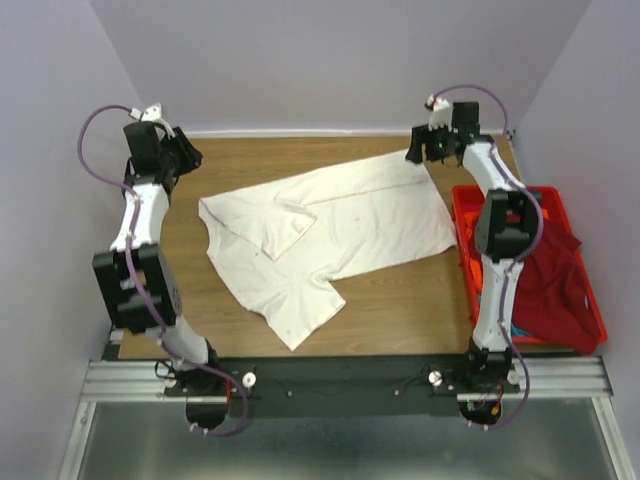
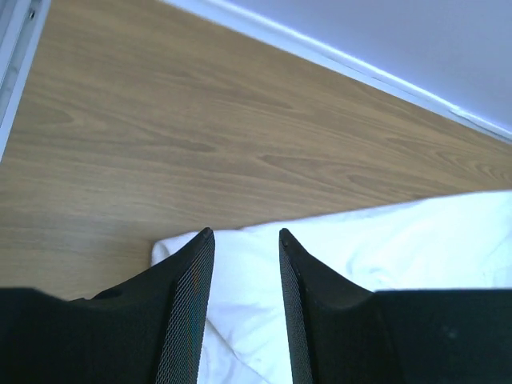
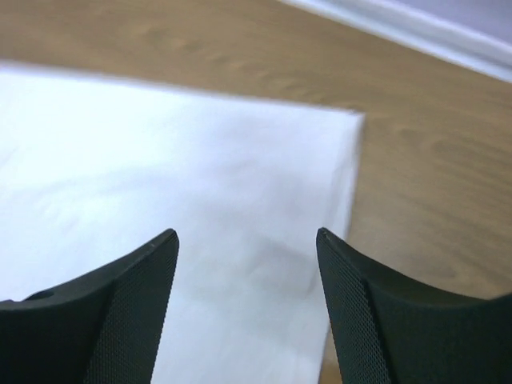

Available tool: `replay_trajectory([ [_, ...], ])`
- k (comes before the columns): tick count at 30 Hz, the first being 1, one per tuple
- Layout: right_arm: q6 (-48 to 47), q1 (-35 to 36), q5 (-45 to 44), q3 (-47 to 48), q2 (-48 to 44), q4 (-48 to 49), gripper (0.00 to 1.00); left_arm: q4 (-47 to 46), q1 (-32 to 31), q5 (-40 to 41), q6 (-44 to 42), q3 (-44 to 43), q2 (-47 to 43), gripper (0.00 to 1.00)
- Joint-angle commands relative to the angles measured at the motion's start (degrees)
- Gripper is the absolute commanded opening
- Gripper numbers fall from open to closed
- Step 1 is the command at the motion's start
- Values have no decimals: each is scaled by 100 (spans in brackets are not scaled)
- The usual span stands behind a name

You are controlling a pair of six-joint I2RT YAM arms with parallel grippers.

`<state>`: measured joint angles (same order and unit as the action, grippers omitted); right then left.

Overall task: Fold and stack the t-shirts
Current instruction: Fold the tshirt

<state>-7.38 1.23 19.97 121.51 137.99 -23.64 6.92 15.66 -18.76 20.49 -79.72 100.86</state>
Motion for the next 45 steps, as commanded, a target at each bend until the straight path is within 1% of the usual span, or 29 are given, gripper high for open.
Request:
replay_trajectory([
  [1, -1755, 43, 2464, -1527, -1474, -123, 77, -270, -782, 452, -1166, 483, -1128, 47],
  [2, -2159, 148, 3199, -1926, -2060, -280, 78, -270, -1210, 566, -1335, 658, -1513, 47],
  [3, -2606, 253, 3415, -2252, -2344, -482, 79, -331, -1388, 802, -1485, 764, -1708, 48],
  [4, -3620, 385, 3513, -2890, -2591, -1023, 79, -392, -1529, 848, -1782, 1018, -2119, 50],
  [5, -4509, 734, 3392, -3175, -3124, -1516, 80, -576, -1809, 970, -1881, 1168, -2340, 59],
  [6, -4814, 947, 3243, -3465, -3364, -1678, 80, -665, -1864, 980, -1969, 1352, -2586, 69],
  [7, -5017, 1158, 3085, -3824, -3619, -1757, 80, -909, -1908, 997, -2013, 1572, -2859, 71],
  [8, -5150, 1360, 2944, -4089, -3822, -1810, 80, -1103, -1918, 971, -2014, 2000, -3401, 72],
  [9, -5238, 1666, 2856, -4640, -4189, -1828, 80, -1488, -1918, 719, -2345, 2231, -3693, 80],
  [11, -5370, 2106, 2811, -5257, -4542, -1872, 80, -1902, -1918, 506, -2462, 2818, -4491, 94],
  [13, -5423, 2485, 2628, -5558, -4676, -1925, 80, -2071, -1918, 340, -2479, 3137, -4933, 96],
  [15, -5441, 3214, 2197, -5970, -4746, -1899, 80, -2028, -1935, -72, -2707, 3436, -5461, 97],
  [17, -5319, 3750, 1864, -6174, -4729, -1777, 80, -1949, -1953, -84, -2752, 3612, -5838, 97],
  [18, -5127, 4188, 1549, -6236, -4703, -1558, 80, -1818, -1953, 30, -2770, 3656, -5945, 97],
  [20, -4950, 4524, 1457, -6219, -4554, -1407, 80, -1633, -1953, 511, -2473, 3718, -6051, 97],
  [21, -4740, 4526, 1492, -6097, -4466, -1407, 80, -1267, -1953, 1349, -2193, 3684, -5982, 97],
  [22, -4607, 4526, 1475, -5956, -4387, -1415, 80, -976, -1927, 1732, -1833, 3605, -5868, 95],
  [23, -4493, 4517, 1388, -5694, -4264, -1415, 80, -703, -1770, 1831, -1168, 3387, -5432, 91],
  [24, -4292, 4517, 1135, -5587, -4237, -1415, 80, -13, -1638, 1719, -979, 3289, -5158, 81],
  [26, -4028, 4482, 826, -5402, -4176, -1389, 80, 283, -1304, 1176, -339, 3235, -4648, 57],
  [27, -3695, 4351, 625, -5253, -4123, -1372, 80, 232, -1041, 556, -118, 3400, -4245, 33],
  [28, -3544, 4228, 588, -5182, -4097, -1354, 79, 127, -917, 306, 67, 3541, -4085, 20],
  [29, -3438, 3923, 631, -5138, -4088, -1354, 78, 13, -881, -1, 313, 3769, -3822, 18],
  [32, -3104, 3324, 789, -5173, -4175, -1301, 75, -374, -863, -31, 526, 3999, -3626, 13],
  [33, -3086, 2930, 955, -5234, -4254, -1284, 75, -436, -854, 126, 570, 4087, -3556, 13],
  [36, -3103, 2331, 1314, -5602, -4683, -1187, 76, -315, -863, 652, 649, 4123, -3302, 13],
  [39, -3217, 1891, 1440, -5753, -4904, -1187, 76, -60, -872, 1128, 597, 4096, -2897, 13],
  [41, -3217, 1636, 1527, -5797, -5010, -1152, 77, -129, -872, 1130, 561, 4245, -2748, 13],
  [45, -3244, 1467, 1782, -5920, -5037, -1152, 77, -217, -872, 1033, 570, 4263, -2414, 13],
])
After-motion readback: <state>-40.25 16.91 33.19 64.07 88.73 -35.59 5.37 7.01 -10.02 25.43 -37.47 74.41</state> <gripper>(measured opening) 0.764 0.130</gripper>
